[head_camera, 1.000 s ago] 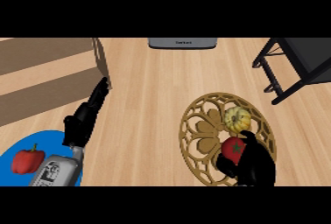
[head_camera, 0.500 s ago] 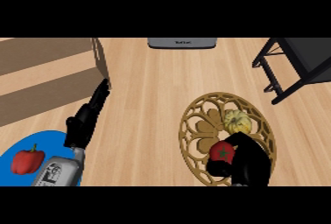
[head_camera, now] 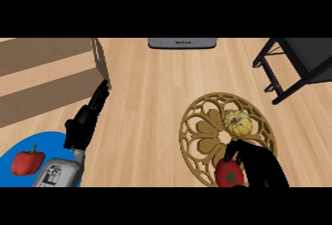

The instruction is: Pick the tomato from the placemat and place it in the tiered shelf

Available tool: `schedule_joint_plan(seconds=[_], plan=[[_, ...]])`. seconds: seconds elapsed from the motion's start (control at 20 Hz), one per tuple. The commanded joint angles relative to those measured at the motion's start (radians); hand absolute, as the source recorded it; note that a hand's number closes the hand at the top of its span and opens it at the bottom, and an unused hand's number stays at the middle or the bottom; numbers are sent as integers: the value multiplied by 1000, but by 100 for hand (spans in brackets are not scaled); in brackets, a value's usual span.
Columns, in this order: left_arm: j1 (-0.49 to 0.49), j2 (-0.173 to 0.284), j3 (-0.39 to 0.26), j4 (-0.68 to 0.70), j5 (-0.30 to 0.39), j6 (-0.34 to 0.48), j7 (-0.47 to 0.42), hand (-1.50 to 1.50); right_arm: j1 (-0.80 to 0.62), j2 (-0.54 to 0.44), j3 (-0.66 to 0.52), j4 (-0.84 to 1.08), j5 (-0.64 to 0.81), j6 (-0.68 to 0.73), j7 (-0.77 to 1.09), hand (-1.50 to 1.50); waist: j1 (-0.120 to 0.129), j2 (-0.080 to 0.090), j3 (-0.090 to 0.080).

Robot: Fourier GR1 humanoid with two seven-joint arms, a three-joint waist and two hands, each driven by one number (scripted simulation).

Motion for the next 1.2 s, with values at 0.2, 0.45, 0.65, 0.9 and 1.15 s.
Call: schedule_joint_plan(seconds=[0.2, 0.45, 0.65, 0.9, 1.15], plan=[[3, 29, 38, -4, 15, -30, -1, 0, 52, -75, -219, -290, -321, 12, -212, 150, -10, -2, 0], [19, 16, 25, -30, -2, -36, 15, 0, 10, -82, -375, -479, -419, 81, -52, 150, -4, -1, -2], [-41, 5, 37, 2, -13, -30, 46, 0, -114, -140, -534, -504, -453, 115, 41, 150, -5, 1, -2], [15, 0, 33, -24, -22, -34, 19, 0, -227, -201, -703, -493, -526, 151, 114, 150, -1, -2, -2], [-15, -23, 37, -28, -35, -25, 53, 0, -345, -266, -814, -411, -506, 148, 137, 150, 2, 0, -2]])
